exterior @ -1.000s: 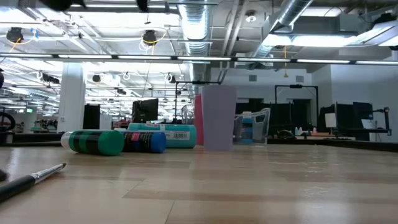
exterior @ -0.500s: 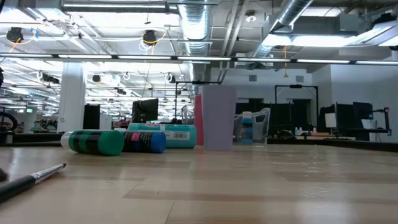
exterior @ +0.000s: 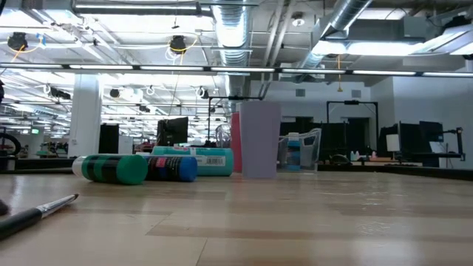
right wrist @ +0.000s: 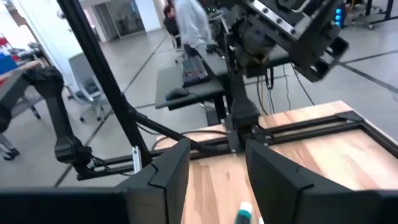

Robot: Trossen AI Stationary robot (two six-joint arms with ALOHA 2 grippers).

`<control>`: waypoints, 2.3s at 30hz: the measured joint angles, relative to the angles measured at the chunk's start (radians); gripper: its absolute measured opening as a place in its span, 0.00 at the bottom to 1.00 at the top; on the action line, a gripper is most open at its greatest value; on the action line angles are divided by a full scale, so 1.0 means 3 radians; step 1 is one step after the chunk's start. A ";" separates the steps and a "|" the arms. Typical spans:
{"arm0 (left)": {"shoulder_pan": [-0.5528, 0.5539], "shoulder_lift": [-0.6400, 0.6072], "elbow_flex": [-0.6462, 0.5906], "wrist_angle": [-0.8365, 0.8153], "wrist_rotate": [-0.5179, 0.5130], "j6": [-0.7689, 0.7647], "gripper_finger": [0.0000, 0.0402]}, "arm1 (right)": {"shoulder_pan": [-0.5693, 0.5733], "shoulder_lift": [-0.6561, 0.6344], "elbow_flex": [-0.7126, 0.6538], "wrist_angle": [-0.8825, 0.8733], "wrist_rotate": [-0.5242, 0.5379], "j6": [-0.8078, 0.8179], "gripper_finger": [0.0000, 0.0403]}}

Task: Pick & Place Paint Supplies
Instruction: Put the black paint brush into the violet cup

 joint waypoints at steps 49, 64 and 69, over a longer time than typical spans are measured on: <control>-0.0080 0.0052 0.0199 -0.6757 -0.0903 0.1216 0.54 | 0.0269 0.0057 0.0001 -0.0037 0.0116 0.0079 0.31; -0.0080 0.0346 -0.0580 -0.5422 -0.0757 0.1242 0.54 | 0.0266 0.0374 -0.0001 -0.0213 0.0184 0.0198 0.30; -0.0080 0.0498 -0.0692 -0.5324 -0.0731 0.1299 0.54 | 0.0271 0.0399 0.0003 -0.0195 0.0175 0.0198 0.30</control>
